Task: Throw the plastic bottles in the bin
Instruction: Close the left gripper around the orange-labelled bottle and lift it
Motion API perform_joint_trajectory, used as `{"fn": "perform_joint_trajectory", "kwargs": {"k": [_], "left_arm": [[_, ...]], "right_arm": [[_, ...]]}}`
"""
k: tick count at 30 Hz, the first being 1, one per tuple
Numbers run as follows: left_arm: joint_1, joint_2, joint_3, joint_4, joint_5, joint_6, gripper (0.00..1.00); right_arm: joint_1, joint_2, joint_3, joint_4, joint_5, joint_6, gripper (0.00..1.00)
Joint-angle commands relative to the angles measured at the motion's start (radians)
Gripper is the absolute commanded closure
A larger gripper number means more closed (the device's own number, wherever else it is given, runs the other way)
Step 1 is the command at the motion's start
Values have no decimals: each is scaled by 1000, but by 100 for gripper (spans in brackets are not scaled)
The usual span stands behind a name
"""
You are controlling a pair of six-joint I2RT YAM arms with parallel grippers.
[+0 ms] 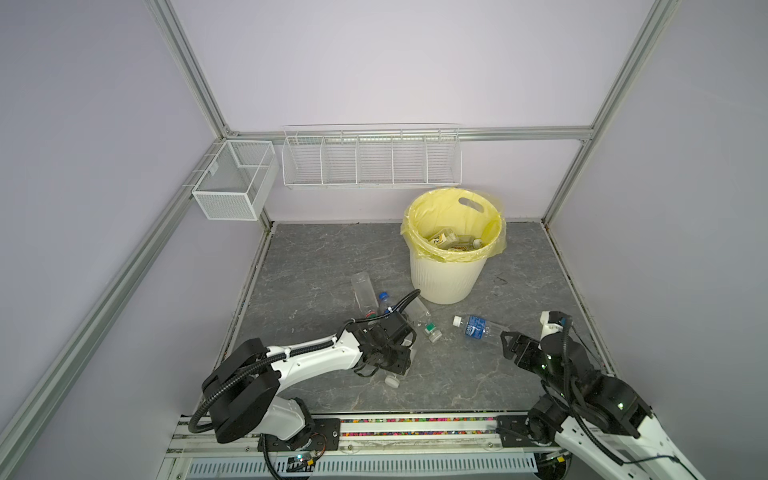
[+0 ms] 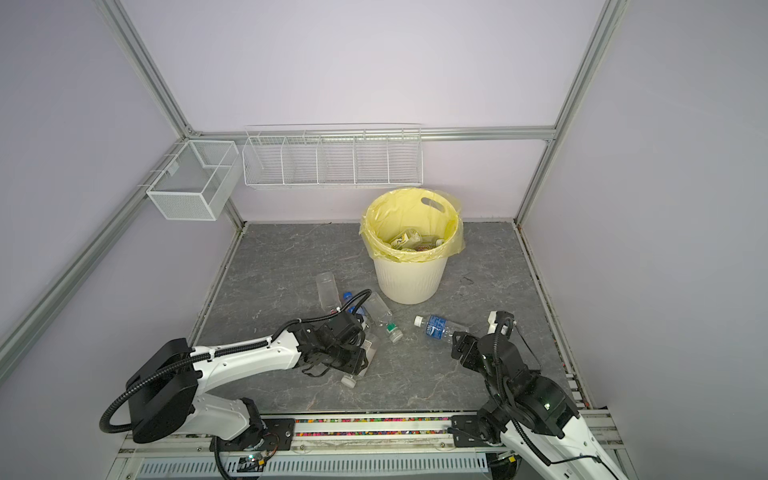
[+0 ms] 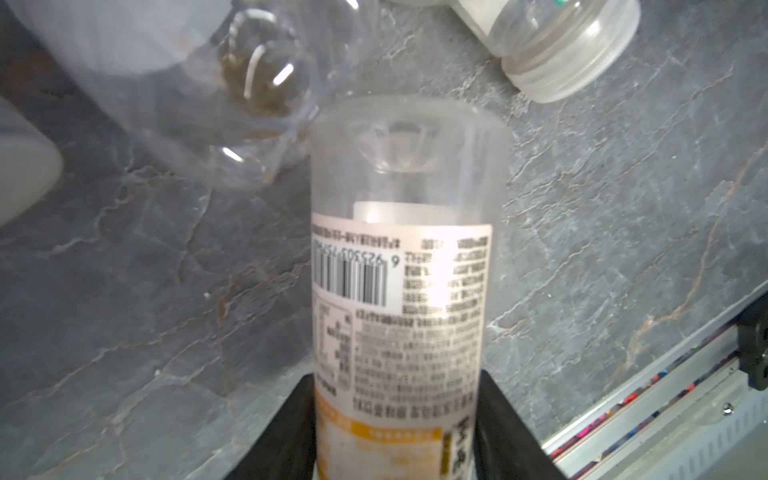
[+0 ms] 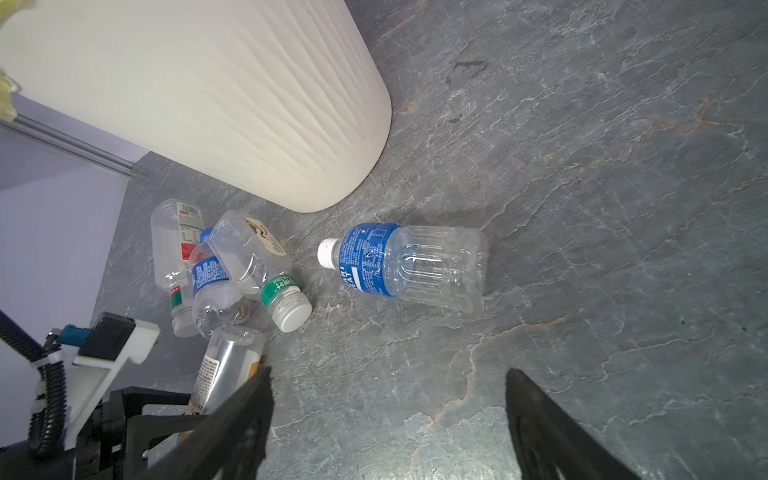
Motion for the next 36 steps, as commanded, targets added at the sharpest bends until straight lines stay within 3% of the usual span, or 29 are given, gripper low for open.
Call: {"fn": "perform_joint_trajectory", "kwargs": {"k": [1, 16, 36], "left_arm": [[-3, -41, 27, -17, 0, 9, 53], [-6, -167, 65, -22, 58, 8, 57], [-6, -350, 135, 13, 7, 12, 58]], "right_arm": [[-2, -16, 4, -15, 17, 22, 12], [-2, -42, -6, -38, 29, 35, 12], [-1, -41, -13, -34, 22, 51, 12]]}}
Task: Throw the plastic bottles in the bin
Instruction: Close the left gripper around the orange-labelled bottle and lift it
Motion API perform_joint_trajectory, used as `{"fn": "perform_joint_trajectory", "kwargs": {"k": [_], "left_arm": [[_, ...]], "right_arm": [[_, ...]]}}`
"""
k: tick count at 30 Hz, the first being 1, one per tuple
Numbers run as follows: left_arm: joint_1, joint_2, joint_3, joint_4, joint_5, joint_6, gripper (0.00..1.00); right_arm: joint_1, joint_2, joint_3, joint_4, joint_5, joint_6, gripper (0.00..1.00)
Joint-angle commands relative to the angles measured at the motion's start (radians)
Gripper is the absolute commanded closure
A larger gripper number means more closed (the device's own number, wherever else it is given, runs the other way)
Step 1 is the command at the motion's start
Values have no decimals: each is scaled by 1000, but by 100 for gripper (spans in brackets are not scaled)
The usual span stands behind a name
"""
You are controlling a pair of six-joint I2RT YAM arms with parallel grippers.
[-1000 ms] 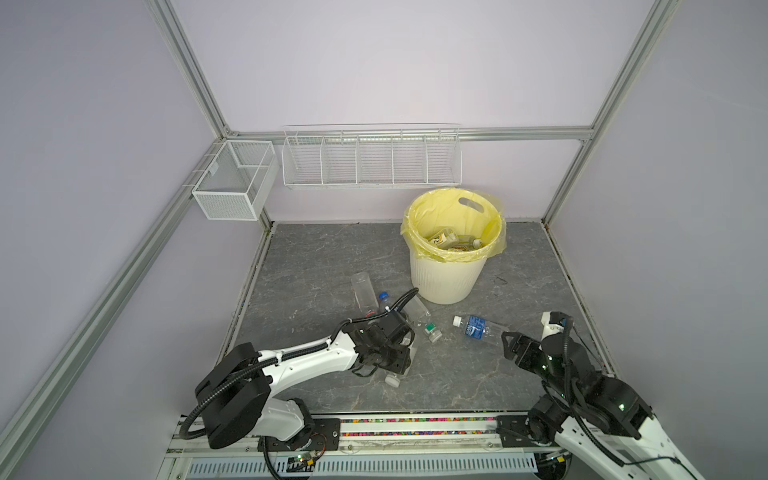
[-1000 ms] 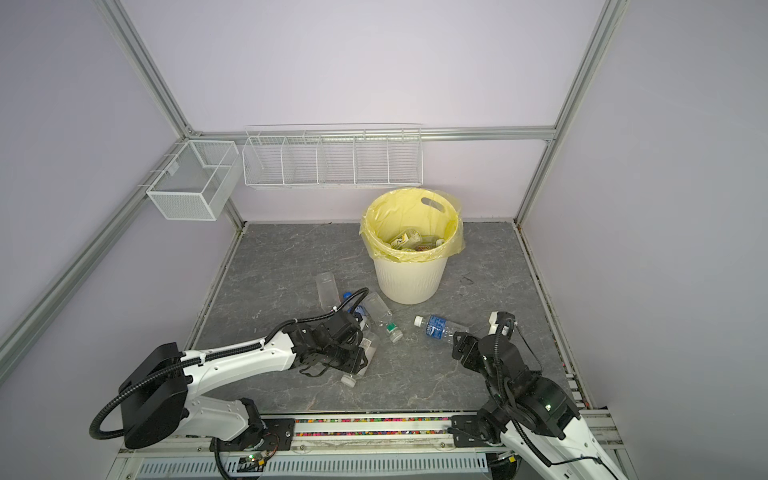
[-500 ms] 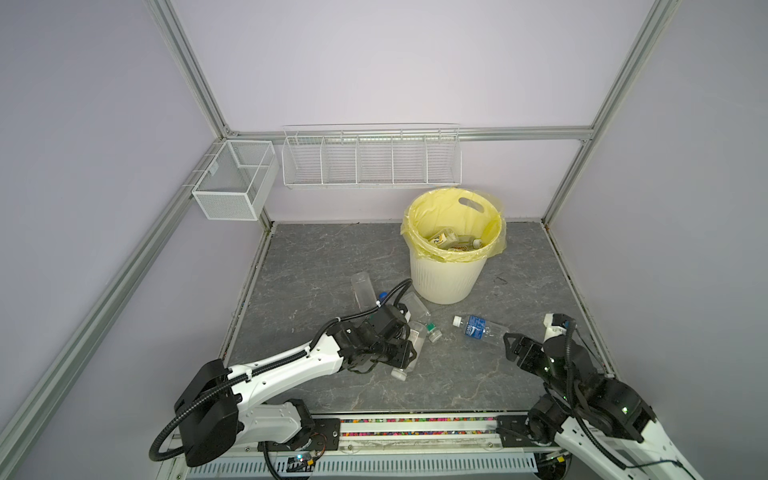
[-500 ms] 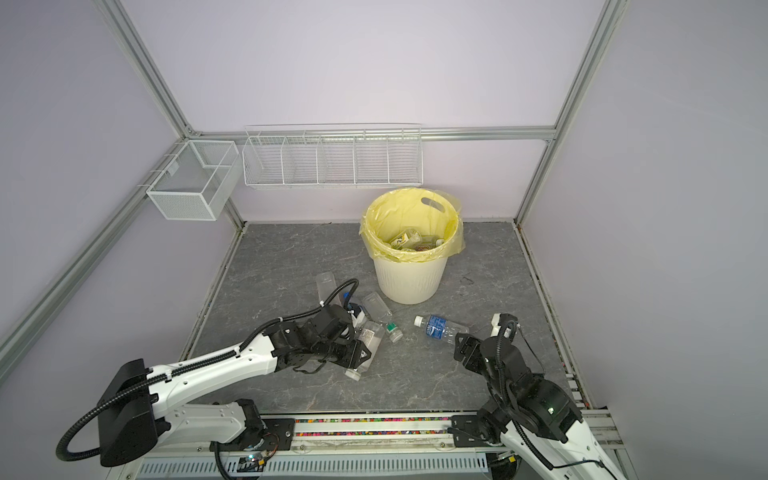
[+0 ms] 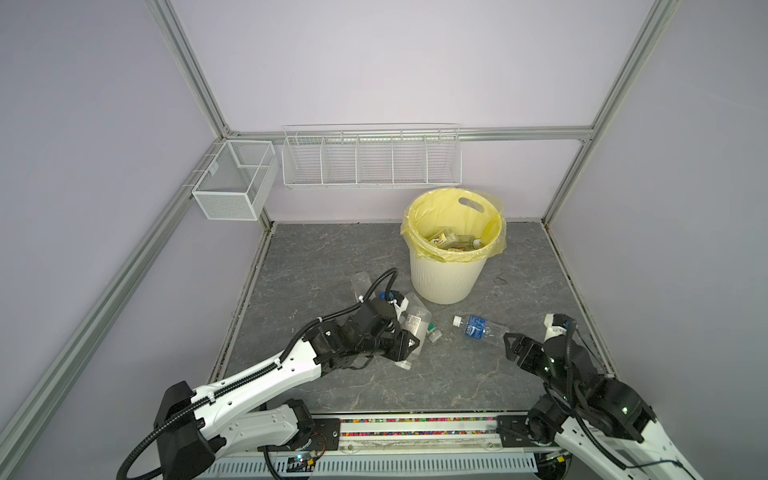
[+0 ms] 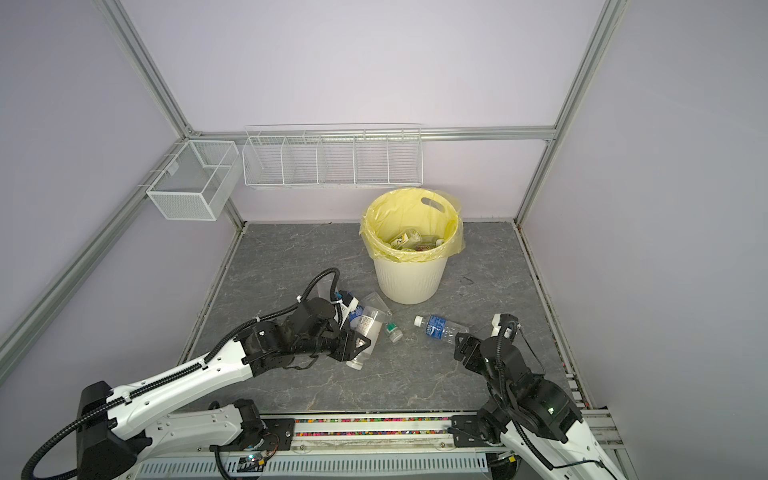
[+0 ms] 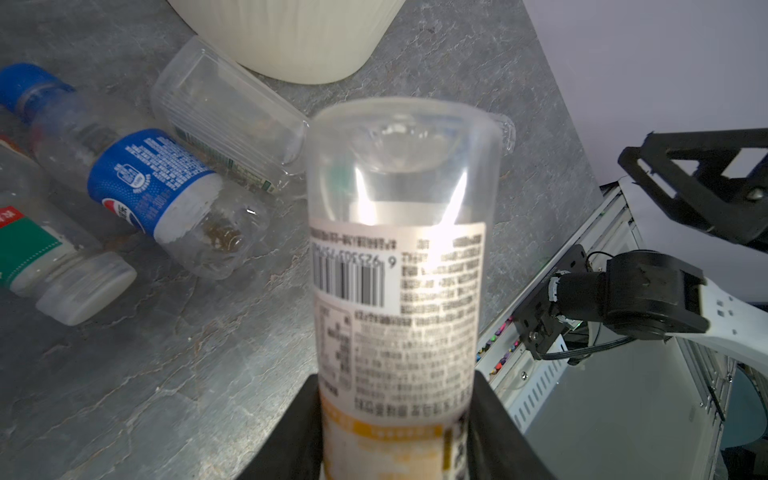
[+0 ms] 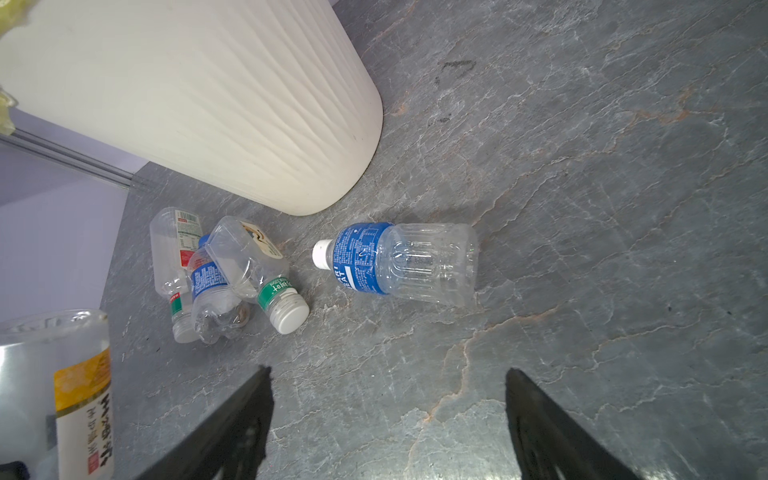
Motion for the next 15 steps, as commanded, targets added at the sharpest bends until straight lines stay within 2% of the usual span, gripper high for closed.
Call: {"fn": "perform_joint_trajectory", "kwargs": {"k": [1, 15], "left_arm": [[-3, -25, 37, 33, -35, 11, 58], [-2, -87, 184, -59, -163, 40, 58]], "right_arm": [[-2, -9, -12, -3, 10, 19, 12], [-1, -15, -10, -18, 26, 18, 12]]}}
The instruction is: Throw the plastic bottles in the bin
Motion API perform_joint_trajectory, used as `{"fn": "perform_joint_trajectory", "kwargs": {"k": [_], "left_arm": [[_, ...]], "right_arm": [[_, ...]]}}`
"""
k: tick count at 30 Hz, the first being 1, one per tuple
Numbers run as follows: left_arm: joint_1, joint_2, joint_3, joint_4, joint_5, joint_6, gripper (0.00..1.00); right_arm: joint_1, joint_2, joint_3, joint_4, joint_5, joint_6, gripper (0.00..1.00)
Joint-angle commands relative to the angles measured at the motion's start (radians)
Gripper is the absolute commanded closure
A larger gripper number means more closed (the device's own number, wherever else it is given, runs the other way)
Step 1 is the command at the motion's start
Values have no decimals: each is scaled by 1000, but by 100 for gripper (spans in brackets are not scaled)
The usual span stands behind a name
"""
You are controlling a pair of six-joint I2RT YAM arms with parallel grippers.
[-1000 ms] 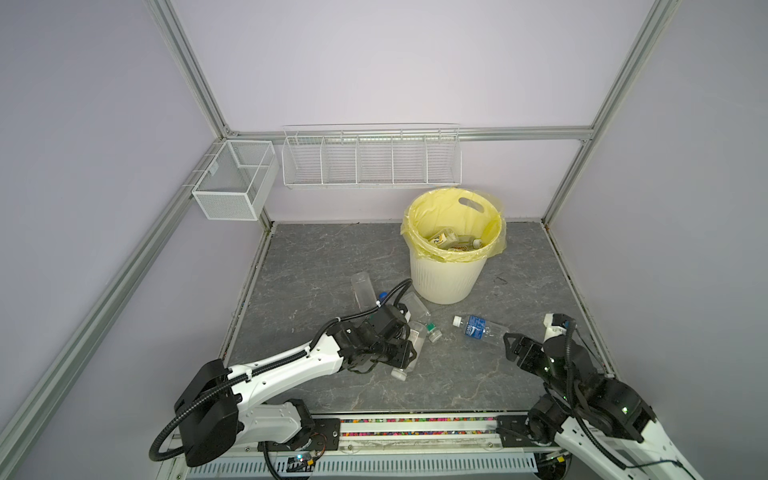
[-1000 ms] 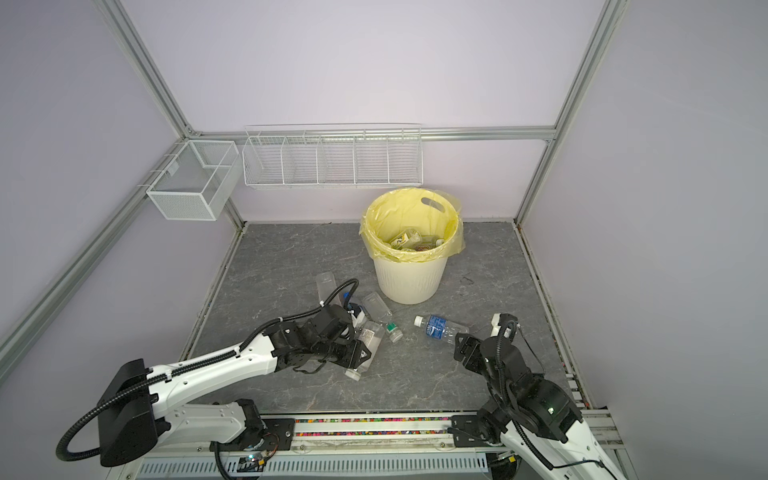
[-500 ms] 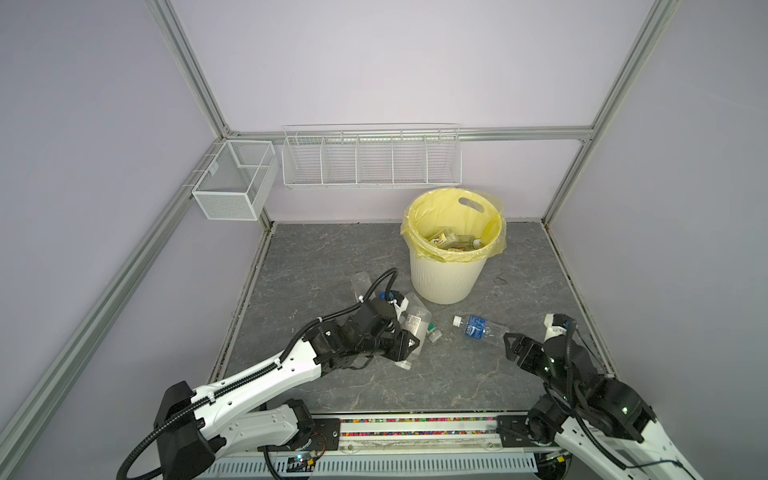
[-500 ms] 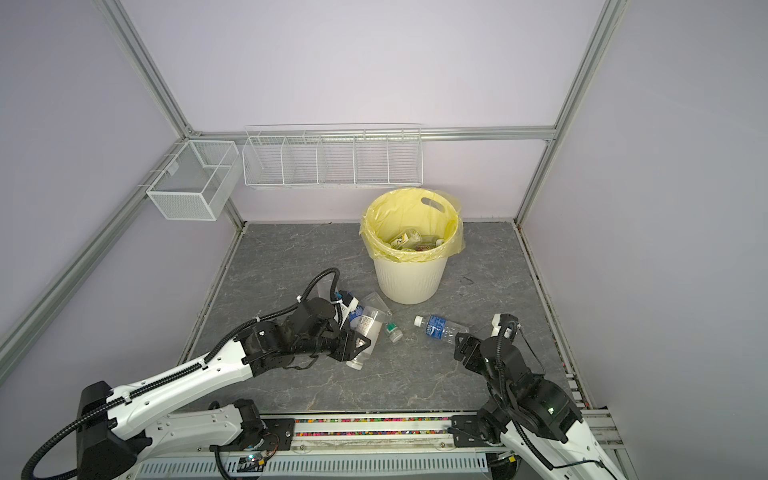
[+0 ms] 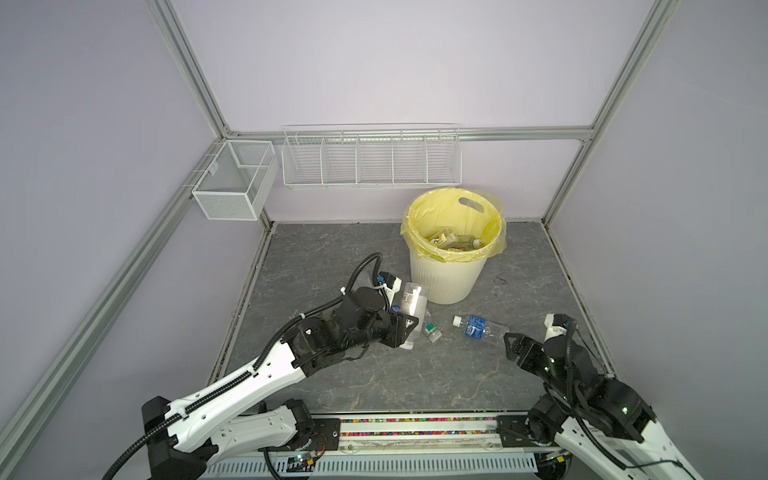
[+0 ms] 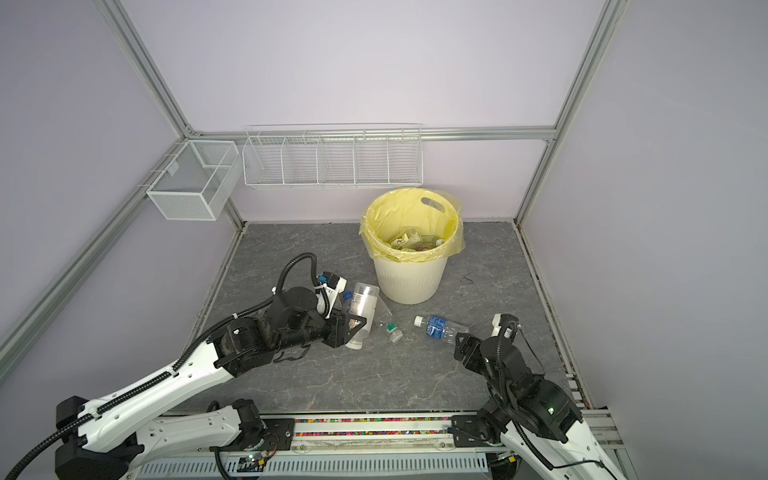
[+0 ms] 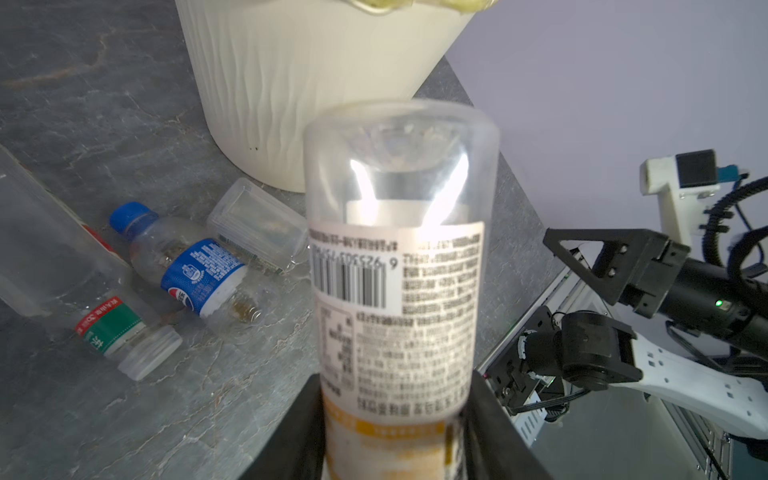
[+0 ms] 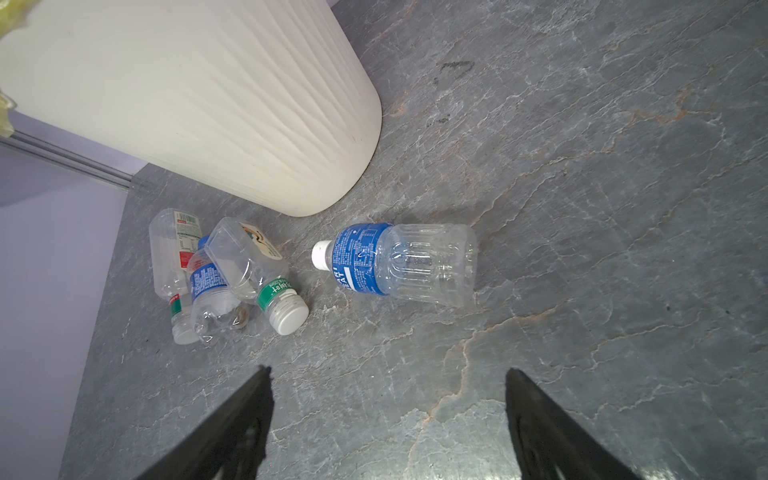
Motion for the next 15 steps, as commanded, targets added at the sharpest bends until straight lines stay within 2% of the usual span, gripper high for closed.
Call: {"fn": "perform_joint_trajectory", "kwargs": {"k": [1, 15], "left_arm": [[-2, -16, 48, -36, -49, 26, 58], [1, -3, 204, -86, -80, 9, 58]], "right_arm": [[-1, -15, -11, -17, 22, 17, 12], [-1, -30, -28, -18, 23, 27, 12]]}}
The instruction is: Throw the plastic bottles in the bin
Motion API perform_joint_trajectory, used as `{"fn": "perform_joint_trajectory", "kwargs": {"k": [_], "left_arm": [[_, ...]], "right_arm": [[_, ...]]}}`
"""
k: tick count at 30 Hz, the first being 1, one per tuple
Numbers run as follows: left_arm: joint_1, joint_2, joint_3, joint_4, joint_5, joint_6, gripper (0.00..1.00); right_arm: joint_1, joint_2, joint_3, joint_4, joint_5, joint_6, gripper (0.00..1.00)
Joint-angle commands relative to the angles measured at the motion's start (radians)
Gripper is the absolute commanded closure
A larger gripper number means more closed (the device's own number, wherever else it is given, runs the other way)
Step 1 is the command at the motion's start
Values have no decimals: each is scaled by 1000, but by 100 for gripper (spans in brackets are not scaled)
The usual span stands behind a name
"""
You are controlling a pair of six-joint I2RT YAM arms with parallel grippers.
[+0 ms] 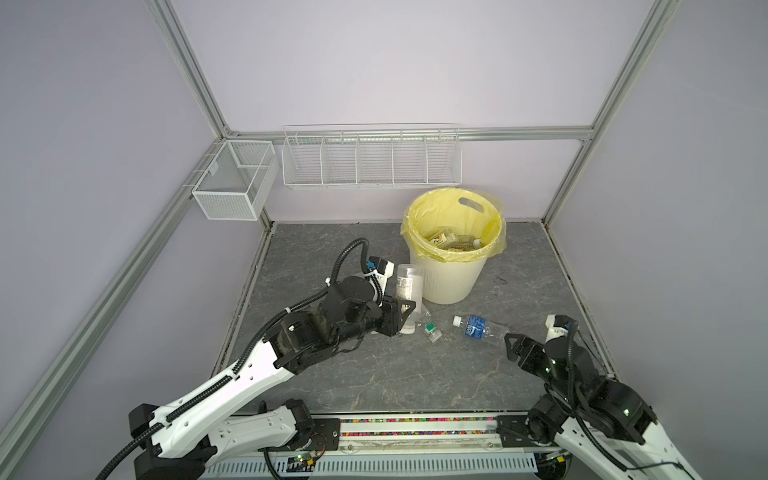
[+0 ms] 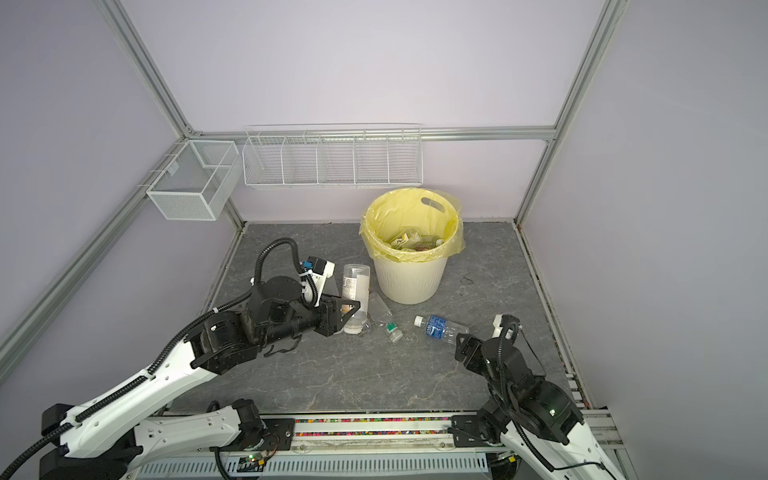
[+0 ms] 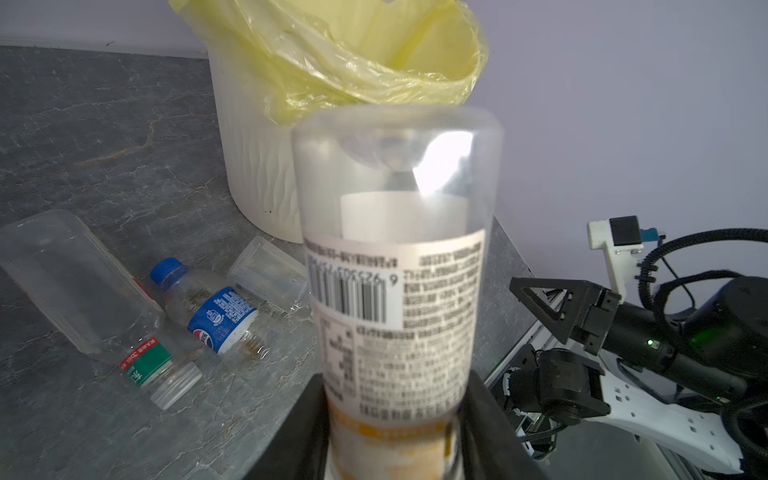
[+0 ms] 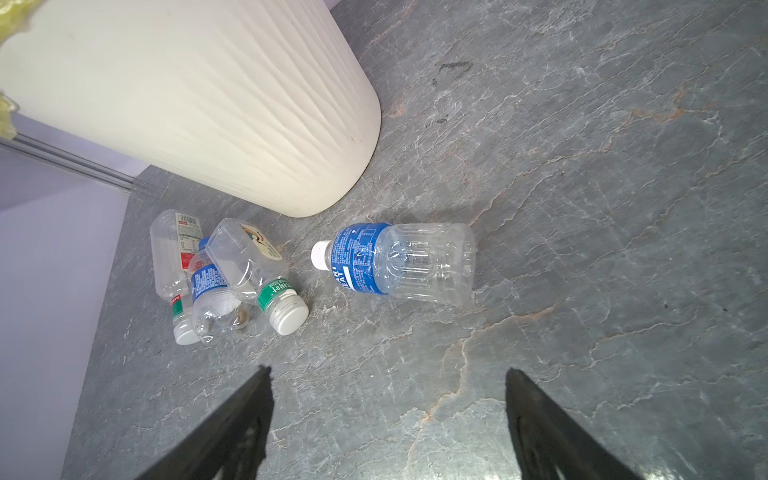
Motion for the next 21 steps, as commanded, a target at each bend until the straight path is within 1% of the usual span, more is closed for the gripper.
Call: {"fn": "perform_joint_trajectory", "kwargs": {"k": [1, 9, 14, 18, 21], "left_arm": [[2, 5, 64, -32, -26, 4, 58], [9, 32, 179, -59, -39, 31, 58], [17, 32, 218, -63, -59, 47, 58], [27, 27, 188, -79, -90, 44, 58], [32, 20, 121, -97, -96, 34, 52]], "right_arm": [[-1, -11, -23, -10, 21, 22, 12], [-1, -8, -31, -2, 19, 30, 12], [-2, -9, -28, -4, 18, 30, 12], [-2, -7, -30, 0, 12, 30, 12], [-3, 3, -39, 14, -4, 36, 12]]}}
